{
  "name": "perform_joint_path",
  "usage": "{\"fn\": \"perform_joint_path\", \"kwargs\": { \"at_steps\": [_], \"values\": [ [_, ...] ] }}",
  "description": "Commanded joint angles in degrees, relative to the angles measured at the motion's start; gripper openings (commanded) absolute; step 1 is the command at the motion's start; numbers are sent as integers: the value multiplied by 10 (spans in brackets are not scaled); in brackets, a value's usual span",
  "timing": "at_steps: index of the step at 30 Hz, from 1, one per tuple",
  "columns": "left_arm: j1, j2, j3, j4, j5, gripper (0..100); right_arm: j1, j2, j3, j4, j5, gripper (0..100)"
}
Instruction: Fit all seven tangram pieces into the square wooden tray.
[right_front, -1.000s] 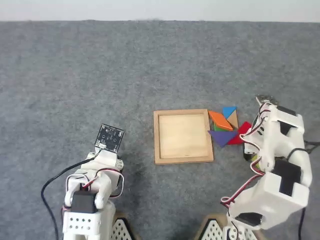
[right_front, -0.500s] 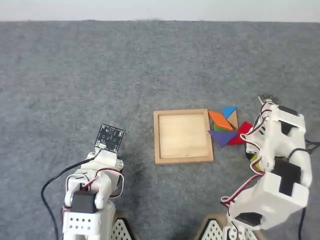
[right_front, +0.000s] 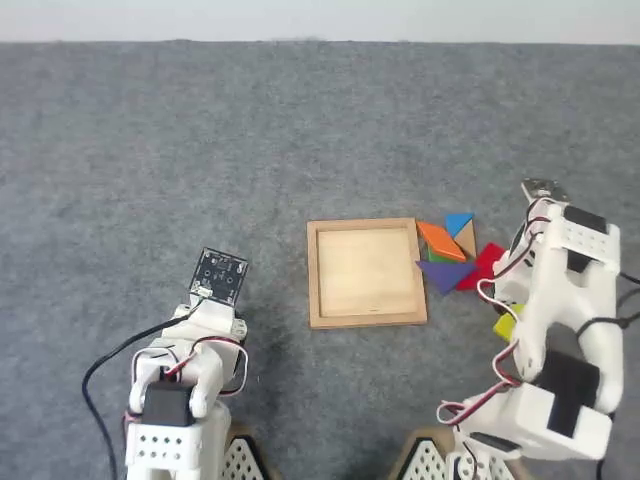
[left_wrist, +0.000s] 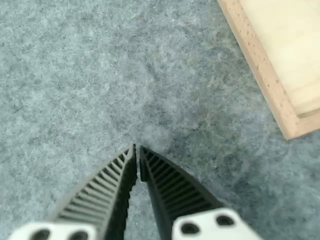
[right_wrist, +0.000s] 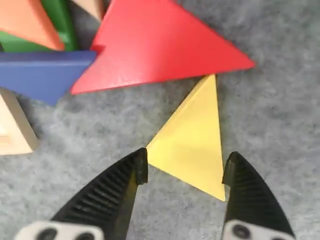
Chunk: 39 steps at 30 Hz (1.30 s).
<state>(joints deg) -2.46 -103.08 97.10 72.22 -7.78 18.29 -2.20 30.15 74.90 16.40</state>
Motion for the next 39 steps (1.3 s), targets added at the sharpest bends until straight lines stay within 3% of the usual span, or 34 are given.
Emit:
{"fn": "perform_joint_path", "kwargs": {
  "at_steps": [1, 6, 12, 23, 39],
  "values": [
    [-3, -14, -7, 3, 4, 13, 1, -28, 4, 5, 0, 238],
    [-3, -14, -7, 3, 4, 13, -14, -15, 12, 23, 103, 242],
    [-3, -14, -7, 3, 4, 13, -11, -12, 22, -5, 50, 340],
    [-3, -14, -7, 3, 4, 13, 5, -16, 89, -87, 47, 330],
    [-3, -14, -7, 3, 4, 13, 0, -10, 144, -121, 46, 328]
  ]
}}
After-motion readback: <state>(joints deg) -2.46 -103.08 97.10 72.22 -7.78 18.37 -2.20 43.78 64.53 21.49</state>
